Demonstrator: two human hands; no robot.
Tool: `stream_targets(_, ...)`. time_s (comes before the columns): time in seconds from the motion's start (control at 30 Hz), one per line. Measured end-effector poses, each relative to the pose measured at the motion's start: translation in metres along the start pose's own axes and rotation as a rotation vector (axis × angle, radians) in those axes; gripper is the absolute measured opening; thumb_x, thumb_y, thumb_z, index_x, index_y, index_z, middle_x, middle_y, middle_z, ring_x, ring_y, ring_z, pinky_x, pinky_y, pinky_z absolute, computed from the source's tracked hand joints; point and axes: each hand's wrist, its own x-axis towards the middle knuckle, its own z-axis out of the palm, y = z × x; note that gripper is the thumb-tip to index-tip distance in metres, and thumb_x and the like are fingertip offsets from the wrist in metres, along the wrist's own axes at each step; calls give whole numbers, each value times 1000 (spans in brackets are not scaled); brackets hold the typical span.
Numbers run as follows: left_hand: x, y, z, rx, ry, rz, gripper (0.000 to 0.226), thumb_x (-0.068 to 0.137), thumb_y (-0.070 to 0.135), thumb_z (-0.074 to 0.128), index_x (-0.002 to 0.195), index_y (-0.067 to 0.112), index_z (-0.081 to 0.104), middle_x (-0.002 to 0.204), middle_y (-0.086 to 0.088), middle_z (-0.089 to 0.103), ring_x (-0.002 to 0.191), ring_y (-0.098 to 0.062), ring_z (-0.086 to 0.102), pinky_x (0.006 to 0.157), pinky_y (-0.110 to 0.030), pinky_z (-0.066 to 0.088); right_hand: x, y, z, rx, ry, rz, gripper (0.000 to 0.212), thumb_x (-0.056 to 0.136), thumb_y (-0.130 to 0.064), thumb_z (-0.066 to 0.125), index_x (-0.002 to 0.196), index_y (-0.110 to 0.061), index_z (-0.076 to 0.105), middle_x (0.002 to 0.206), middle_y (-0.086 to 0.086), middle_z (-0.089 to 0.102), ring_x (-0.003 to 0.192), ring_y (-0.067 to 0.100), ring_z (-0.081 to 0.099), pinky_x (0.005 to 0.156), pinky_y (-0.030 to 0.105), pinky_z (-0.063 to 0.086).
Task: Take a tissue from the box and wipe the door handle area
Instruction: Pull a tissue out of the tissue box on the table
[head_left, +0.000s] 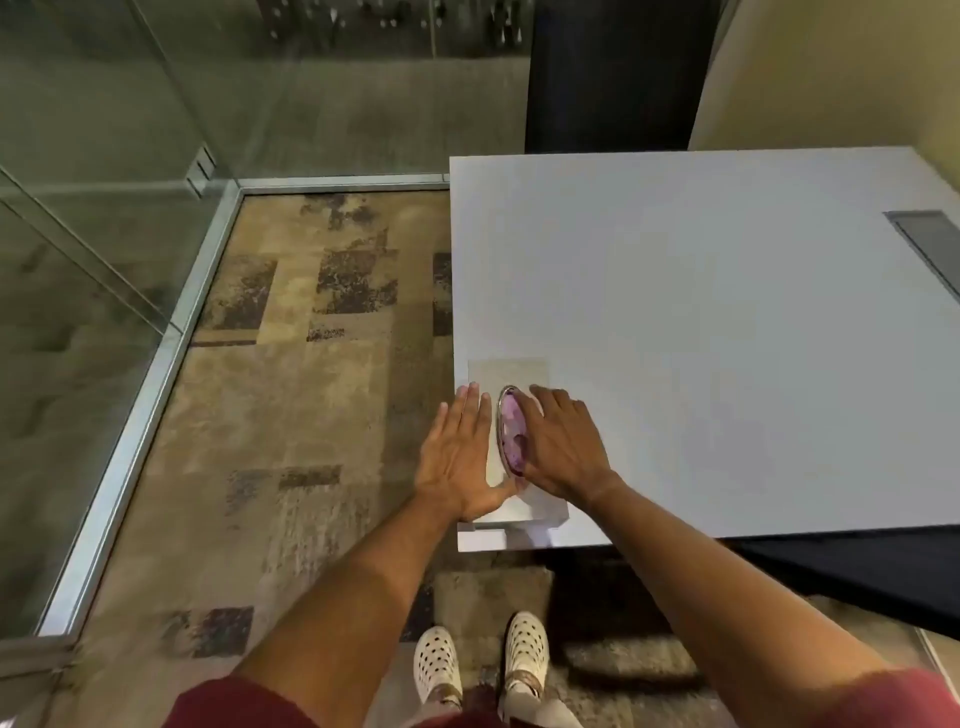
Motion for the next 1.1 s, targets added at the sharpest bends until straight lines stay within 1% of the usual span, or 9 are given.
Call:
stream_targets(0.1, 4, 5, 12, -8, -5, -20, 118, 78, 88, 22, 152, 6, -20, 161, -15, -25, 149, -26, -26, 124, -43, -9, 4, 0, 9, -30, -49, -33, 48, 89, -41, 54, 126, -10, 53, 115, 13, 62, 95, 27, 56, 79, 36, 47)
stream_targets(0.23, 10, 11, 26, -24, -5, -17, 115, 79, 87, 22, 149, 8, -24, 162, -15, -24, 150, -26, -24, 125, -43, -8, 13, -1, 14, -62, -72, -39, 39, 89, -32, 55, 116, -4, 61, 107, 15, 62, 92, 29, 54, 73, 36, 45)
stream_targets(0.33, 12, 15, 31, -57, 11, -30, 115, 79, 85, 27, 146, 10, -28, 162, -15, -24, 150, -26, -24, 125, -42, -8, 21, -1, 15, -91, -85, -18, 38, 88, -32, 54, 114, -6, 64, 109, 14, 58, 98, 30, 52, 75, 37, 44)
stream_targets(0.5, 12, 17, 33, -38, 11, -50, 117, 78, 86, 22, 150, 7, -26, 160, -16, -28, 149, -27, -27, 125, -44, -4, 29, -5, 18, -124, -112, 44, 26, 86, -31, 61, 103, -13, 69, 113, 10, 56, 102, 29, 49, 79, 41, 44)
stream_targets(0.57, 12, 17, 34, -39, 10, -53, 117, 78, 86, 22, 148, 7, -28, 160, -16, -29, 148, -27, -28, 125, -44, -5, 32, -6, 20, -116, -119, 53, 27, 86, -30, 62, 104, -12, 68, 114, 10, 56, 102, 29, 49, 79, 42, 44)
stream_targets(0.7, 13, 16, 34, -25, -6, -54, 117, 77, 87, 19, 147, 7, -29, 159, -16, -31, 148, -27, -30, 125, -45, -3, 36, -10, 22, -97, -104, 43, 24, 90, -25, 54, 104, -10, 65, 114, 10, 58, 101, 30, 49, 77, 43, 41)
stream_targets(0.8, 12, 17, 34, -38, 5, -52, 116, 77, 88, 16, 146, 8, -31, 159, -15, -31, 148, -27, -30, 125, -46, -3, 34, -6, 22, -74, -95, 12, 27, 92, -29, 53, 107, -10, 64, 116, 11, 57, 101, 29, 50, 79, 43, 43)
stream_targets(1.0, 12, 17, 34, -34, -10, -46, 116, 78, 90, 13, 148, 8, -29, 158, -16, -32, 148, -28, -30, 125, -47, -4, 33, 6, 9, 54, -25, 5, 26, 96, -31, 46, 105, -11, 61, 109, 8, 57, 94, 25, 53, 80, 37, 43)
stream_targets(1.1, 12, 17, 33, -23, -21, -45, 117, 79, 89, 13, 151, 6, -25, 158, -17, -32, 147, -29, -30, 125, -47, -4, 32, 11, 0, 115, 19, 6, 24, 96, -29, 48, 102, -11, 63, 105, 8, 57, 90, 24, 54, 75, 30, 36)
